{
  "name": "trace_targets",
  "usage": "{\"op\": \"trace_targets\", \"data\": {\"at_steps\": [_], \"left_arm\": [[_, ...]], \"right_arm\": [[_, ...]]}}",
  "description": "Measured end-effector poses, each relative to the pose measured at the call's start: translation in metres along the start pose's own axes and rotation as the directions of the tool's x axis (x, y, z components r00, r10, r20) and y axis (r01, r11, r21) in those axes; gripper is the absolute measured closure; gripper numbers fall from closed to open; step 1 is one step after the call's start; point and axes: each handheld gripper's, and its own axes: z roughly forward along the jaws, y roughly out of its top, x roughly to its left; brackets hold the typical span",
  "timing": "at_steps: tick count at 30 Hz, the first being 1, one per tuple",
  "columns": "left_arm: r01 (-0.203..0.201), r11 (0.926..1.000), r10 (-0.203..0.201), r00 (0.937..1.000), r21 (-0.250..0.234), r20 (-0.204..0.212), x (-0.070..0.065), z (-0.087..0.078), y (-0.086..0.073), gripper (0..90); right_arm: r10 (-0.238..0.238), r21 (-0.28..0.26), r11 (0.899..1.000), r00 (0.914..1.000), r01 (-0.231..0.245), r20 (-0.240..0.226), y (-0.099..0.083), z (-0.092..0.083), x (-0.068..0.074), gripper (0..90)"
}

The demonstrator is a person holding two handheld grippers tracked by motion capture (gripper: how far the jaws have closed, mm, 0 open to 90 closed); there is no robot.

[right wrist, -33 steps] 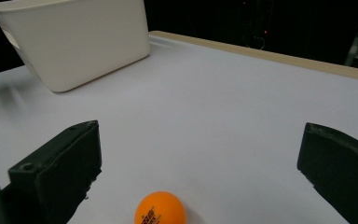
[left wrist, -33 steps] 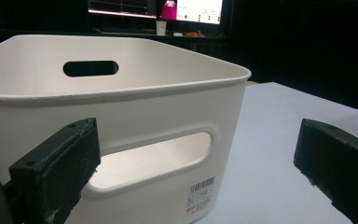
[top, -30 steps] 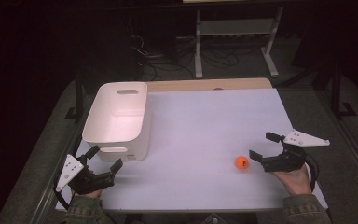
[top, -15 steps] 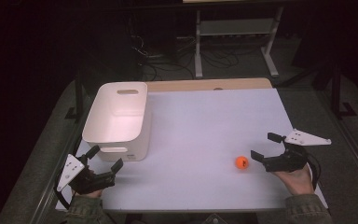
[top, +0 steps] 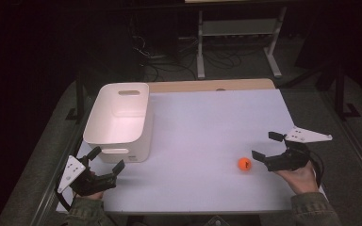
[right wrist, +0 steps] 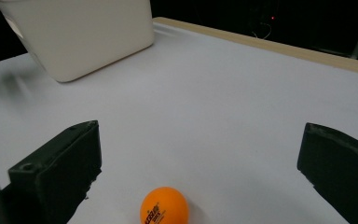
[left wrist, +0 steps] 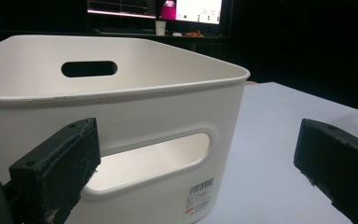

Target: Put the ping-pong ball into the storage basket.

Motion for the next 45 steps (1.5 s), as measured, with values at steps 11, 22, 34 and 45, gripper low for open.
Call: {"op": "trace_targets", "data": {"at_steps": [11,22,34,45], "left_arm": [[-0.003,1.0000,0.003,1.0000,0.004,0.003,-0.001,0.001,0.000,0.0],[-0.001,1.0000,0.001,1.0000,0.001,0.007,-0.001,0.001,0.000,0.0],[0.002,1.0000,-0.002,0.9999,0.007,0.011,-0.001,0.002,0.000,0.0],[-0.002,0.9999,0.001,0.9999,0.013,0.012,-0.001,0.003,-0.001,0.0]], "right_arm": [[-0.018,0.049,0.999,0.9995,0.020,-0.026,0.002,0.012,0.003,0.0],[-0.032,0.110,0.993,0.9981,0.038,-0.053,0.005,0.025,0.004,0.0],[-0.054,0.180,0.981,0.9945,0.070,-0.089,0.007,0.035,0.007,0.0],[-0.058,0.237,0.968,0.9903,0.087,-0.126,0.005,0.043,0.009,0.0]]}}
